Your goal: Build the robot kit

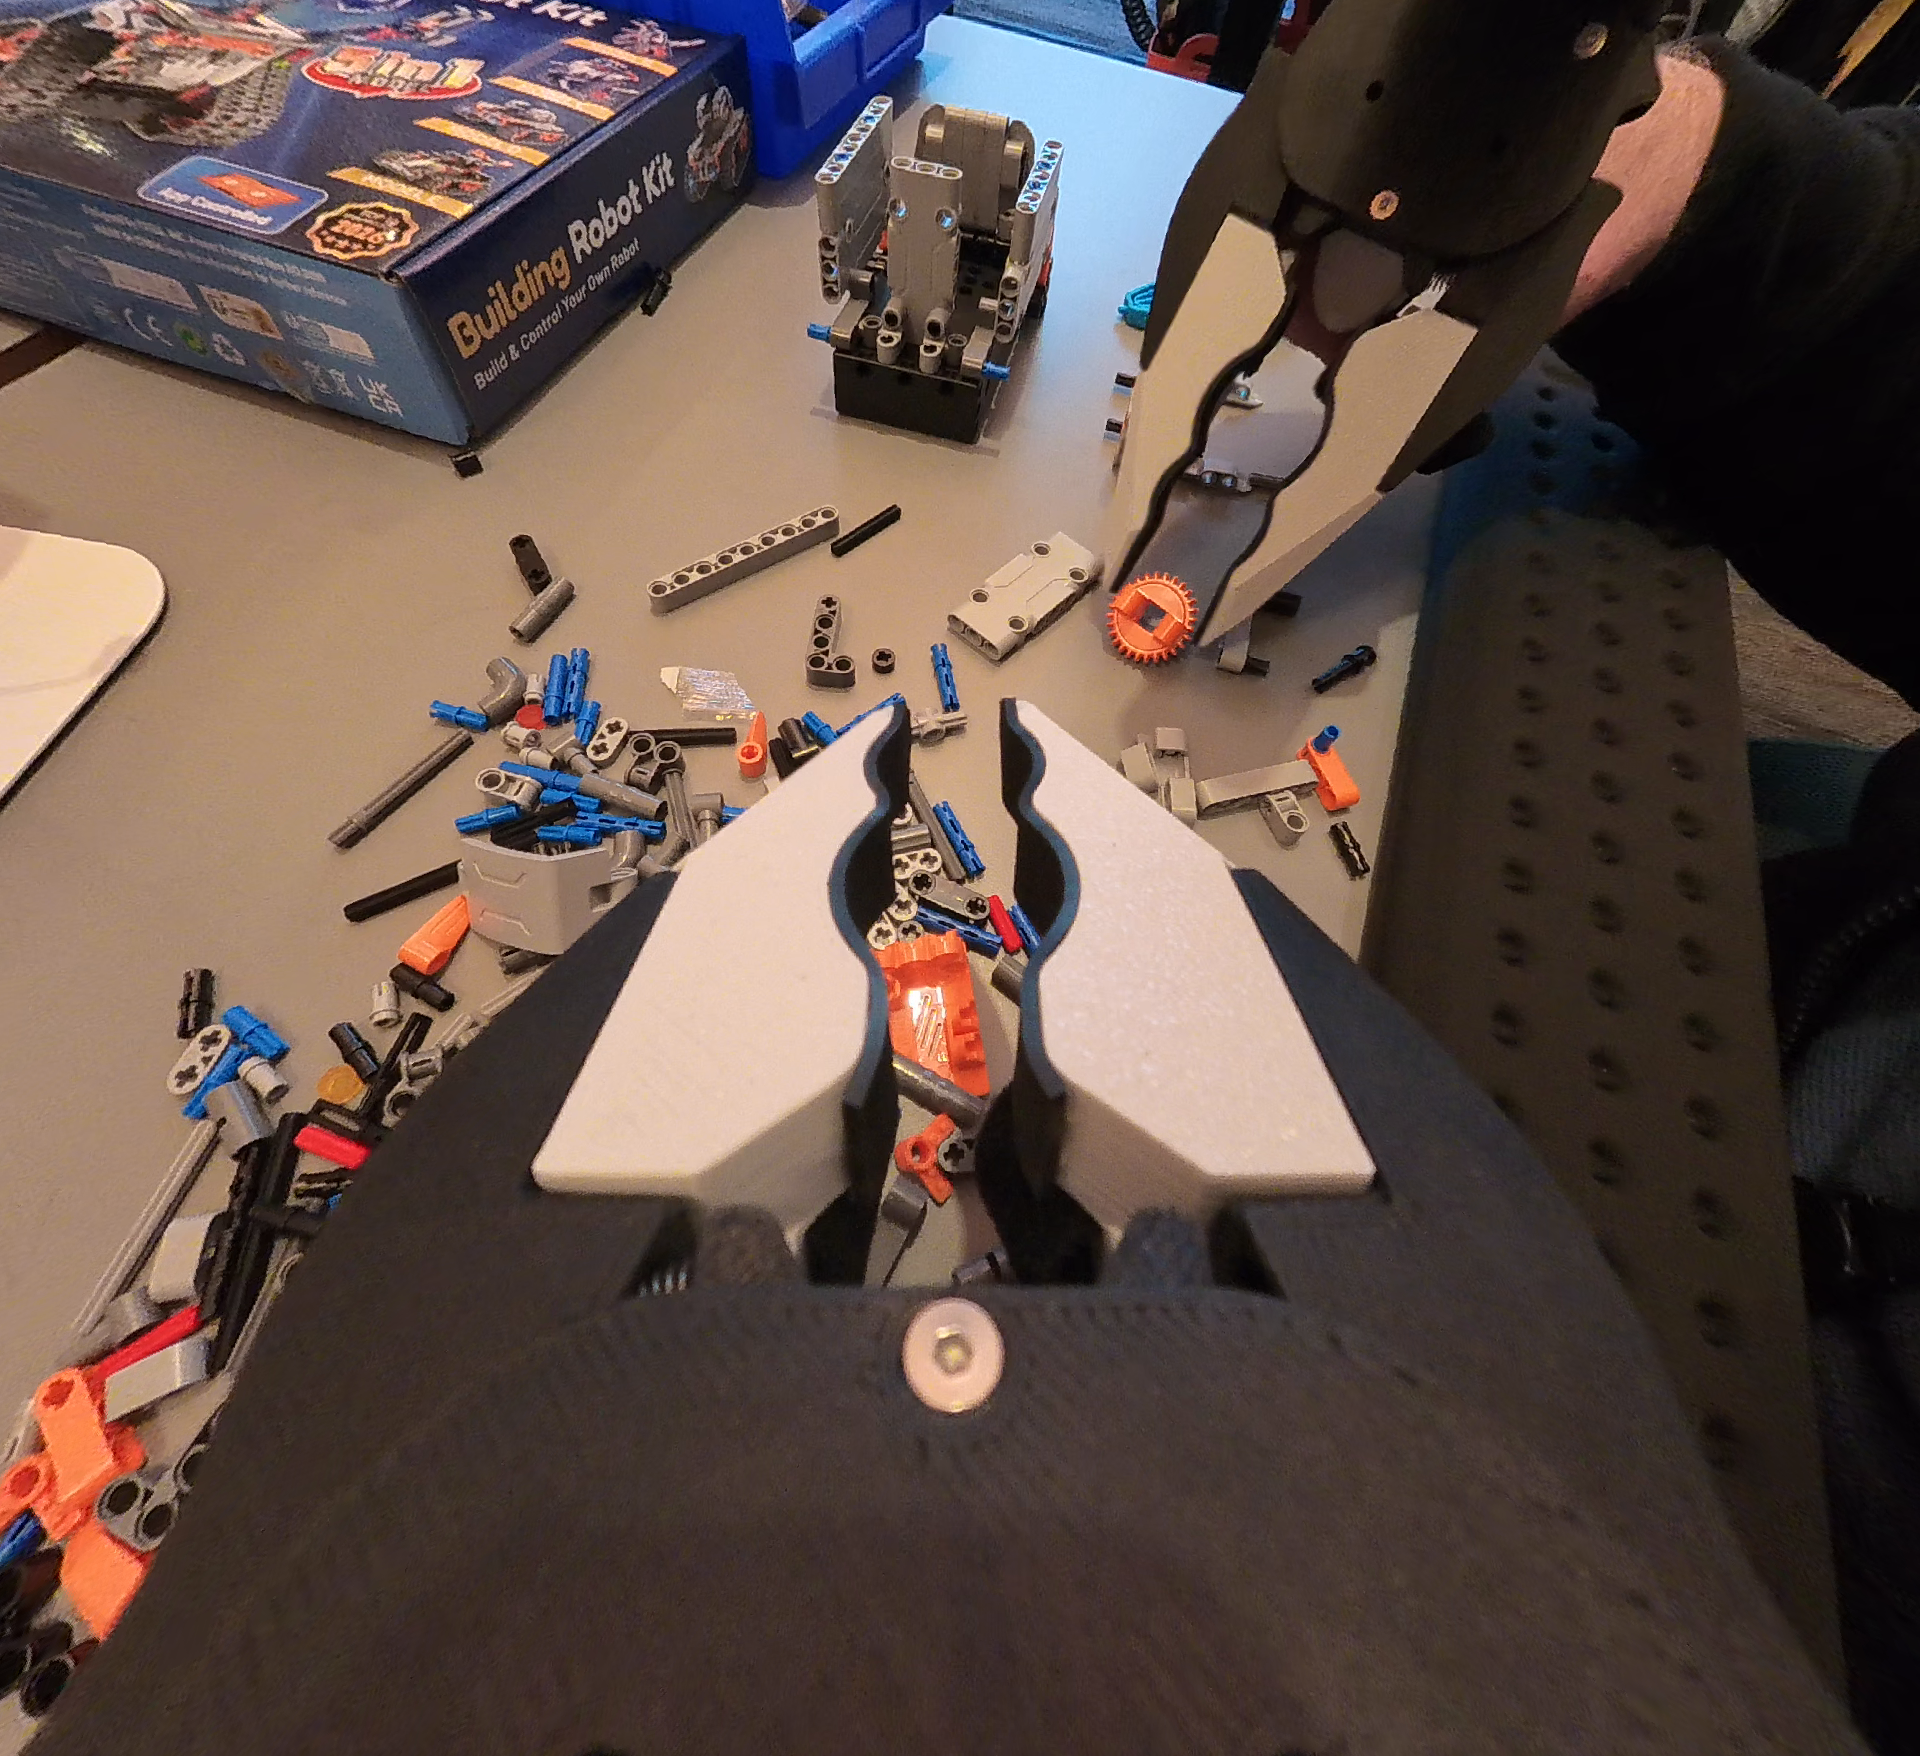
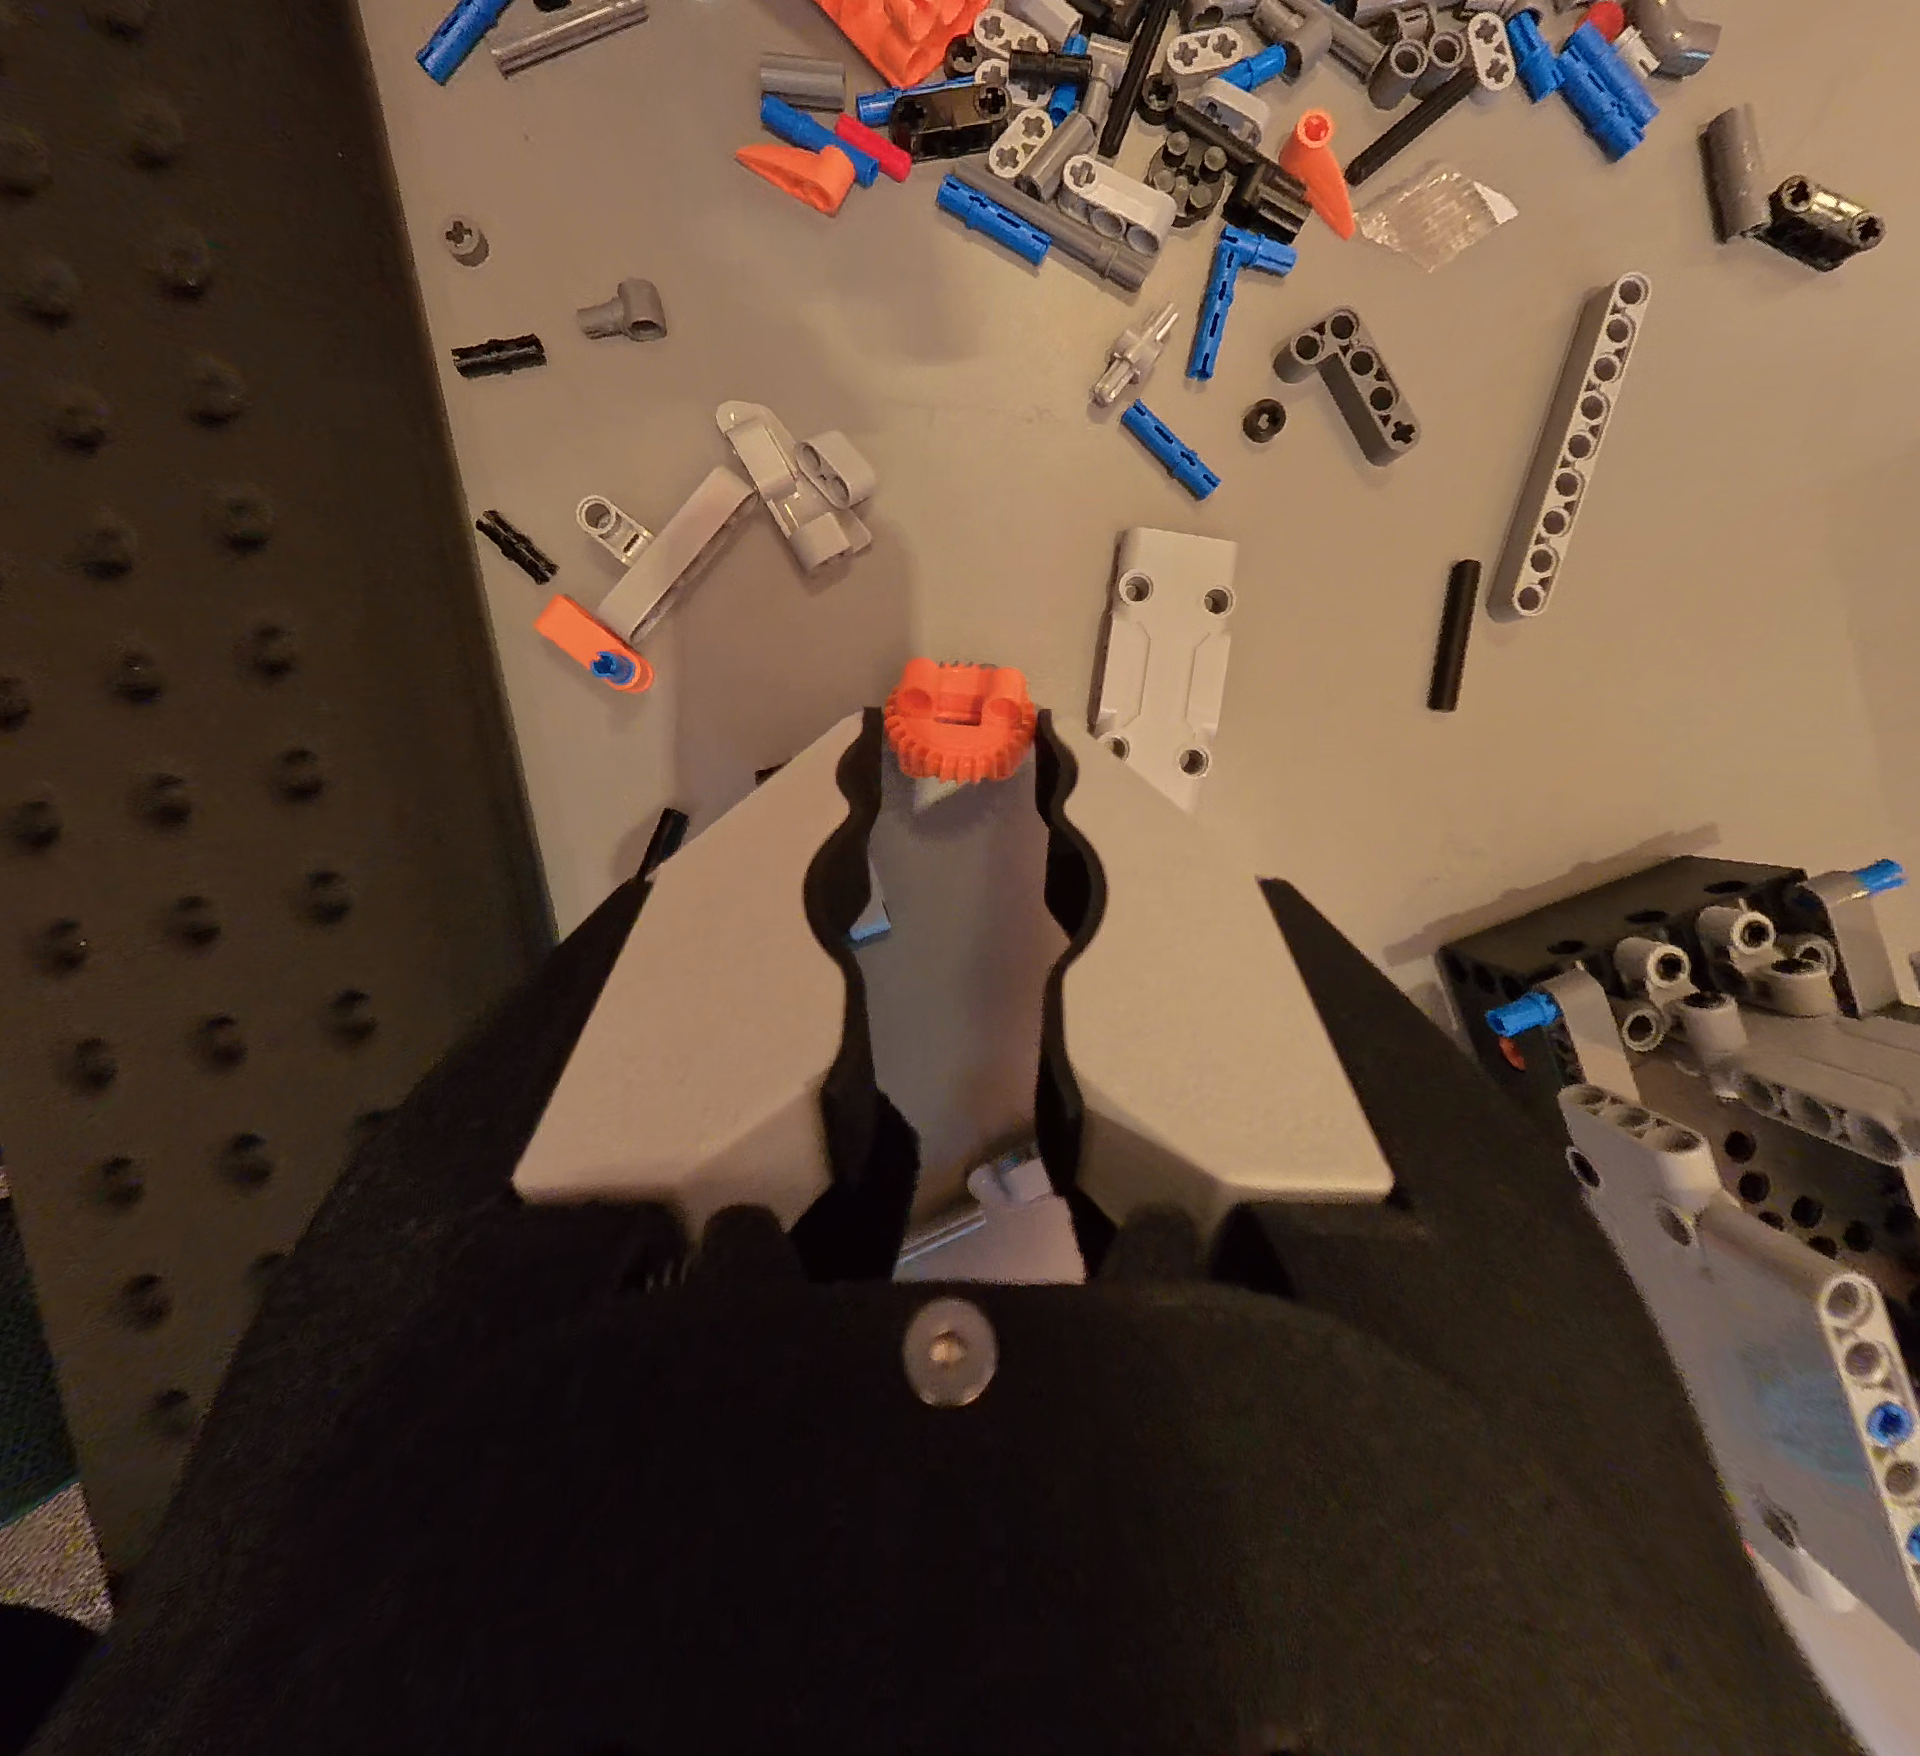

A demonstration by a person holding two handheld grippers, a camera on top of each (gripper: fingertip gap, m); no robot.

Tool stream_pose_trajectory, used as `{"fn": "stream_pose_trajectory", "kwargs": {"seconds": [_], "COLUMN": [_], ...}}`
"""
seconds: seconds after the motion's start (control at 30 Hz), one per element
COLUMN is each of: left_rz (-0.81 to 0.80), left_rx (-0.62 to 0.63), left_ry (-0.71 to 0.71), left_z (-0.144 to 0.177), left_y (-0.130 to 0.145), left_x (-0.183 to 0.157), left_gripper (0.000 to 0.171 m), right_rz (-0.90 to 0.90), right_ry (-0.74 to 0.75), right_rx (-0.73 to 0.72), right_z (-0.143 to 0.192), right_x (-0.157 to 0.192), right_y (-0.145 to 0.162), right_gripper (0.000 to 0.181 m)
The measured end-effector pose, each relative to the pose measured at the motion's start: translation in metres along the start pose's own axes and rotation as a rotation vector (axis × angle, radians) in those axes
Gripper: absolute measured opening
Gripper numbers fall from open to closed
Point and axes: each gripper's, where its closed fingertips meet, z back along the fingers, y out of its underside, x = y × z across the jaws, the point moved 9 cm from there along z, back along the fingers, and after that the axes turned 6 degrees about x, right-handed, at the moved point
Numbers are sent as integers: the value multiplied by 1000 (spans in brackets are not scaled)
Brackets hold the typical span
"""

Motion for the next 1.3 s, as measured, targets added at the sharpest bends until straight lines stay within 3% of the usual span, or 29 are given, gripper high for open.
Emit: {"fn": "stream_pose_trajectory", "kwargs": {"seconds": [0.6,1.07,1.3], "left_rz": [-4,5,13], "left_rx": [11,-13,-35], "left_ry": [5,-47,-65], "left_z": [-2,9,16], "left_y": [0,0,0], "left_x": [-1,6,8], "left_gripper": [15,15,15], "right_rz": [25,-21,-18], "right_ry": [-35,-7,29], "right_rx": [-67,-133,-109], "right_z": [-13,6,6], "right_x": [2,-5,-19], "right_y": [-20,-20,-35], "right_gripper": [28,31,27]}}
